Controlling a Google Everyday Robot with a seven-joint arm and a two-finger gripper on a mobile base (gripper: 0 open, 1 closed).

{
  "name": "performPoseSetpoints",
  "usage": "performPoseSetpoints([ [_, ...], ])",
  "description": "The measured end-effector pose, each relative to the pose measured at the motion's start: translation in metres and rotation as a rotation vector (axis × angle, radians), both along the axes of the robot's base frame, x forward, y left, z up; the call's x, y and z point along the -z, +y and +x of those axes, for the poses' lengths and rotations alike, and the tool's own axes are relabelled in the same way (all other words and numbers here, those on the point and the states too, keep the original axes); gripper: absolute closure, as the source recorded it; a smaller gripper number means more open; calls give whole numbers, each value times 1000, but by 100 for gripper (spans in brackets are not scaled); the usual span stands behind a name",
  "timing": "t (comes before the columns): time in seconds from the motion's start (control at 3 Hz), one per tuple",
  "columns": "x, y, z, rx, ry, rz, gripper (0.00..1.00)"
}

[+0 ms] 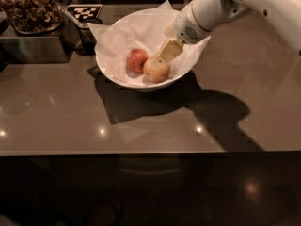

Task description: Pick apple from white bowl

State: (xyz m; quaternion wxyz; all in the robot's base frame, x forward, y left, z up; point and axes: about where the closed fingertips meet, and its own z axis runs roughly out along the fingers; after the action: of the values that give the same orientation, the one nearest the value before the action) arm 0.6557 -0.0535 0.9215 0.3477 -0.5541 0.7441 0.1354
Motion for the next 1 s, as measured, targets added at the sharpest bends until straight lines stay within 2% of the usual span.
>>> performPoseSetpoints([
  [1.0,38,-5,-3,42,114,127,26],
])
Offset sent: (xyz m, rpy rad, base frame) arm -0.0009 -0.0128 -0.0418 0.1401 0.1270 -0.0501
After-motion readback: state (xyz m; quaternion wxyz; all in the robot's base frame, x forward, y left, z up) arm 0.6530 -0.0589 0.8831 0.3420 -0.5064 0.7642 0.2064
